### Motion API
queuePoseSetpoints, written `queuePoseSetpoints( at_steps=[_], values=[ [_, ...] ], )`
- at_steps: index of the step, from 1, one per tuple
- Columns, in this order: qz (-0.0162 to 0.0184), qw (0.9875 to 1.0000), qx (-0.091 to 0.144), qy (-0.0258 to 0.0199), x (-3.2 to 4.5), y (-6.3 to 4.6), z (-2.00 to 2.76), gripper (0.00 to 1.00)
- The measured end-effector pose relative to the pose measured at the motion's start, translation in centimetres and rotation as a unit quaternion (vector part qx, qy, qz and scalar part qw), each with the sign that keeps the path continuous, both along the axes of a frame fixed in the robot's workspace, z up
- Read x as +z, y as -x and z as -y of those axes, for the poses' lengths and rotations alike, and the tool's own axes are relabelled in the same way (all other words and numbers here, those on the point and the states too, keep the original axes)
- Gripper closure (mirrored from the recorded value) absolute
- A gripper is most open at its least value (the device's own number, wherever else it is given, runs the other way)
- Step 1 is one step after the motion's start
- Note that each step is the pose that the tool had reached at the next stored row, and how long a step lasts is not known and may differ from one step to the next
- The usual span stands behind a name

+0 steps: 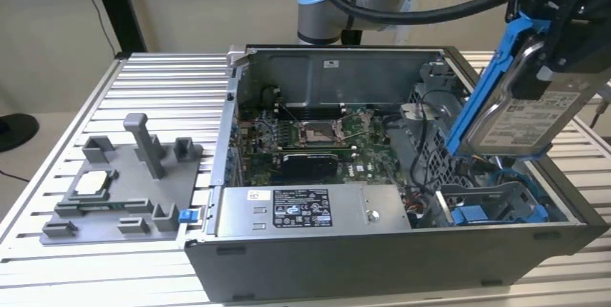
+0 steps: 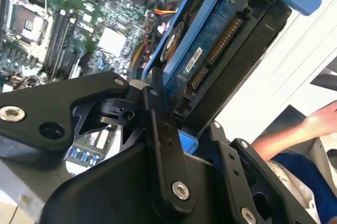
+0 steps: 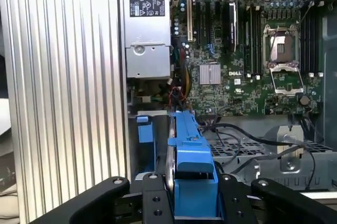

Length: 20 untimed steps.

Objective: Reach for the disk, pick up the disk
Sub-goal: 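Pick up the disk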

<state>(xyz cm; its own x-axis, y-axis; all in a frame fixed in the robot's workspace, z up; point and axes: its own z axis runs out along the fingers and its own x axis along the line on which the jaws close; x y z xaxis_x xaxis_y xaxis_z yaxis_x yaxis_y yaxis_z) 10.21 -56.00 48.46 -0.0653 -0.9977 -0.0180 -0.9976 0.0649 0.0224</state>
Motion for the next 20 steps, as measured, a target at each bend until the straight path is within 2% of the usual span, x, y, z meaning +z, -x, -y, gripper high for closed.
queuePoseSetpoints(
  at_steps=[3, 5, 20],
  values=[
    [0.0000, 1.0000, 0.000, -0.0014, -0.11, -0.2, 1.07, 1.00],
    [-0.0005, 1.0000, 0.000, -0.0018, -0.13, -0.4, 1.49, 1.00],
    [-0.0005, 1.0000, 0.000, -0.0022, -0.12, -0.4, 1.48, 1.00]
  ],
)
